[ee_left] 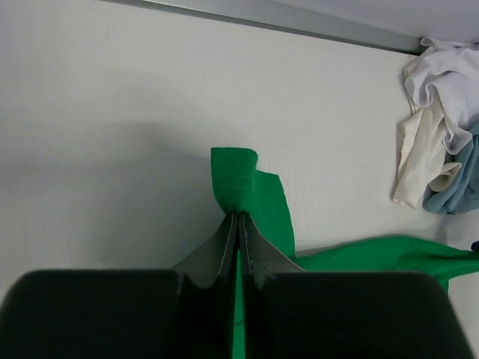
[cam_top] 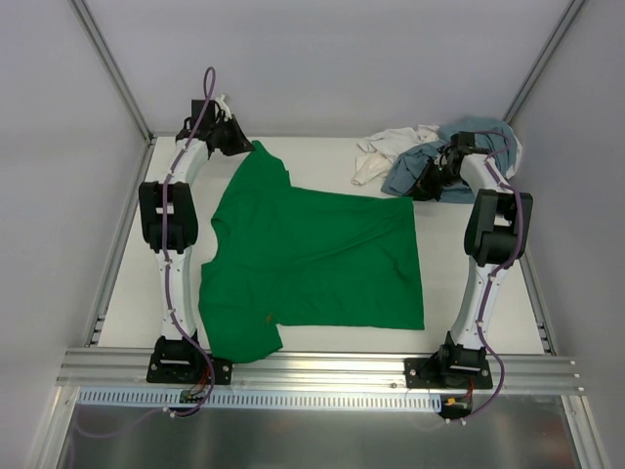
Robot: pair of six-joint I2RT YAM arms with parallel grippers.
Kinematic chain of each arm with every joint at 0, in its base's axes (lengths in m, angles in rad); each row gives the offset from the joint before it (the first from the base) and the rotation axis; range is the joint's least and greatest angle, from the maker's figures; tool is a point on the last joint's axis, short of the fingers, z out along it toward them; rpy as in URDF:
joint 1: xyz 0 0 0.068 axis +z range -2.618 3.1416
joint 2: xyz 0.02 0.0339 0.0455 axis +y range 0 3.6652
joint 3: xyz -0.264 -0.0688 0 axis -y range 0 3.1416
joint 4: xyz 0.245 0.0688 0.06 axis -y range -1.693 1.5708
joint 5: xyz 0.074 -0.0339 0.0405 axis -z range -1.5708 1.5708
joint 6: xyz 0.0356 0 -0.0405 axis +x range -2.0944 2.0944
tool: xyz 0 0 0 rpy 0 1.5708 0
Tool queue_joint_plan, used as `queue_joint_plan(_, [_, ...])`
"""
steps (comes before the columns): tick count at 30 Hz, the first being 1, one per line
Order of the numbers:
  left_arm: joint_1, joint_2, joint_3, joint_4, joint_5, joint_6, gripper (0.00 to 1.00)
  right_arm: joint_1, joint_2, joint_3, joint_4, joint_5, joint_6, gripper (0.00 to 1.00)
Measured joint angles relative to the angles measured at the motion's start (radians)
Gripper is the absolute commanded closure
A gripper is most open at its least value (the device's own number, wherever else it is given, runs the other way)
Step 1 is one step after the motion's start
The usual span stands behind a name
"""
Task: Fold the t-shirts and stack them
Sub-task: Grap the side of the flattened tshirt furthest away from the robot with both arms
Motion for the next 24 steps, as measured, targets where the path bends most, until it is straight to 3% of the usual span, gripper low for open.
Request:
queue_joint_plan(12, [0.0,-0.019,-0.074,-0.008,0.008,0.001,1.0,0.0,-0.013,-0.013,0.004,-0.006,0.0,0.99])
queue_joint_plan(14, [0.0,-0.018,-0.073,-0.01,0.007,0.0,0.87,0.0,-0.013,-0.013,0.004,-0.008,0.0,0.99])
queue_joint_plan(15, [0.0,-0.018,-0.073,-0.013,0.007,-0.002,0.71,0.0,-0.013,-0.013,0.004,-0.009,0.0,0.99])
queue_joint_plan(16, [0.0,-0.017,-0.073,-0.017,0.006,0.001,0.31,0.0,-0.013,-0.013,0.005,-0.009,0.0,0.99])
queue_joint_plan(18, [0.0,-0.016,-0.073,-0.023,0.001,-0.002,0.04,0.0,-0.013,-0.013,0.005,-0.009,0.0,0.99])
queue_joint_plan(24, [0.0,-0.002,-0.04,-0.04,-0.034,0.006,0.01,0.0,-0.013,-0.013,0.005,-0.01,0.0,0.99])
